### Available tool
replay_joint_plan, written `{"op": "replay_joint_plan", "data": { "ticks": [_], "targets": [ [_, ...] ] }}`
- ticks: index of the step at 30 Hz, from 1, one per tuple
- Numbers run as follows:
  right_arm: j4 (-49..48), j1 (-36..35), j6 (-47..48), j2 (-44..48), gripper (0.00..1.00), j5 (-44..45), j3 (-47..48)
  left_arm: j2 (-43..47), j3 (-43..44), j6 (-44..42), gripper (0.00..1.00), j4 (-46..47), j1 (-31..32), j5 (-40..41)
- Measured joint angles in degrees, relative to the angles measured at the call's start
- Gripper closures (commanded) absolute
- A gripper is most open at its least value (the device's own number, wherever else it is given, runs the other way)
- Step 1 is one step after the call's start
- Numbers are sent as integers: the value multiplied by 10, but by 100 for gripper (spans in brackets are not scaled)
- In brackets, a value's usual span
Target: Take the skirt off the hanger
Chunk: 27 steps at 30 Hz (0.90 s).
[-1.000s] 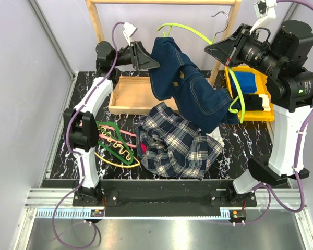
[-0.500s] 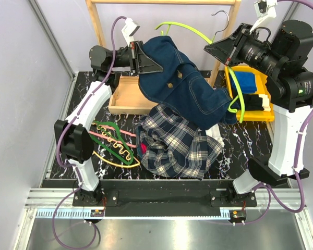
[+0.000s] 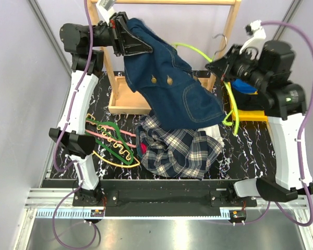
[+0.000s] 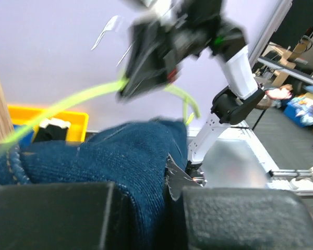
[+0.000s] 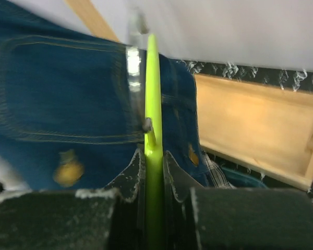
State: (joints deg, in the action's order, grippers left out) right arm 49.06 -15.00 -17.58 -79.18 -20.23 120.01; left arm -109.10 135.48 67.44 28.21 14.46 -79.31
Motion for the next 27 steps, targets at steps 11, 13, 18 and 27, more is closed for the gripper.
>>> {"op": "replay_joint_plan", "data": {
  "ticks": [11,13,18,27],
  "targets": [
    [-27,5,42,54,100,276,-288,11,28,-32,100,-26,-39,22],
    [-27,6,51,74,100,326,-314,15,29,-40,100,-32,-58,31],
    [-33,10,58,146,100,396,-334,20,32,-67,100,-55,-68,43],
    [-75,10,57,181,100,469,-220,18,60,-127,100,-92,44,53]
  ]
}}
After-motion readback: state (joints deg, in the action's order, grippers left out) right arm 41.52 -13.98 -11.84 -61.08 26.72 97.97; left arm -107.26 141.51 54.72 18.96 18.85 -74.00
